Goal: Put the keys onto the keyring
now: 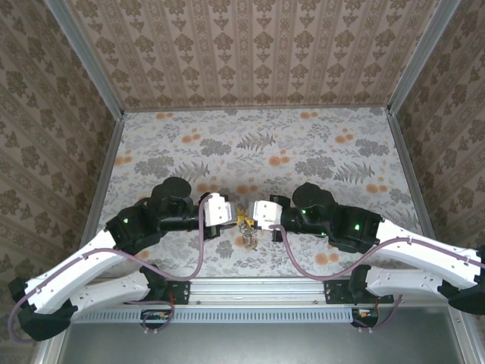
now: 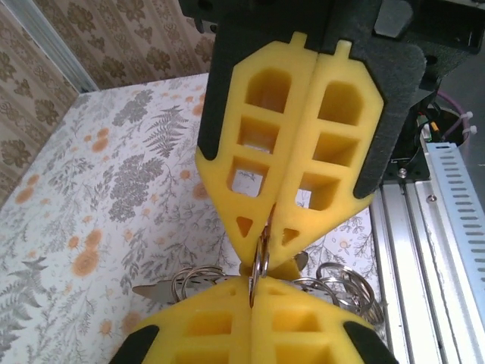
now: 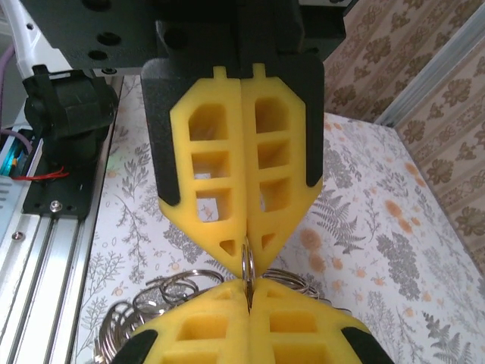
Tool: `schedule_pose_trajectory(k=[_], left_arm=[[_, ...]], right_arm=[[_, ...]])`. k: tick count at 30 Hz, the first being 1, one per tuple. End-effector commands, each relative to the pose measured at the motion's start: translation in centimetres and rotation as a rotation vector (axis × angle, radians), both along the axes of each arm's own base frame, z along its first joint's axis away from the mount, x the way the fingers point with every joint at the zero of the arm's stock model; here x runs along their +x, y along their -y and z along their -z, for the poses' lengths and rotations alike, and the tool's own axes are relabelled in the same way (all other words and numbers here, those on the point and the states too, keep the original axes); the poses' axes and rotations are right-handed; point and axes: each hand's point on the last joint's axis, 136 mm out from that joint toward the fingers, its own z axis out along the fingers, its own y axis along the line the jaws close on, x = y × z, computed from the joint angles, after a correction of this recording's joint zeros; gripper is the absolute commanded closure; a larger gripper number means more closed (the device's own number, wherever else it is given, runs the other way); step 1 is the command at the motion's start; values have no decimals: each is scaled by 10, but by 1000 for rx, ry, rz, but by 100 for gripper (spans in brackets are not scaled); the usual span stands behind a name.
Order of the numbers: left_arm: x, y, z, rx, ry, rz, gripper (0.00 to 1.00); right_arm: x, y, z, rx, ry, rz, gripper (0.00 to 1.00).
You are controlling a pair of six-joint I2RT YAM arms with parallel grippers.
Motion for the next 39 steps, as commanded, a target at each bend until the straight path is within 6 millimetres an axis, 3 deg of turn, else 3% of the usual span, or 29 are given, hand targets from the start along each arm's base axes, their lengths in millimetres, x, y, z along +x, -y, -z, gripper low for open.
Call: schedule_pose_trajectory(k=[1, 6, 10, 13, 24, 33, 39], left_arm=[[-5, 0, -9, -13, 20, 21, 100], [-22, 0, -29, -159, 6, 102, 100], [-35, -8, -48, -290, -6, 169, 100], [-44, -12, -57, -348, -26, 227, 100], [-49, -10, -61, -410, -64, 291, 100], [-47, -9, -65, -474, -75, 309, 100], [-49, -14, -75, -519, -60, 325, 100]], right_arm=[[1, 0, -23, 46, 38, -3, 100], [-7, 0, -23, 75, 29, -36, 99], [-21, 1, -24, 126, 20, -102, 77], [-26, 2, -28, 148, 17, -123, 75], [-38, 1, -41, 207, 21, -188, 82], [-38, -4, -35, 197, 3, -201, 98], [-31, -7, -25, 169, -17, -165, 100]])
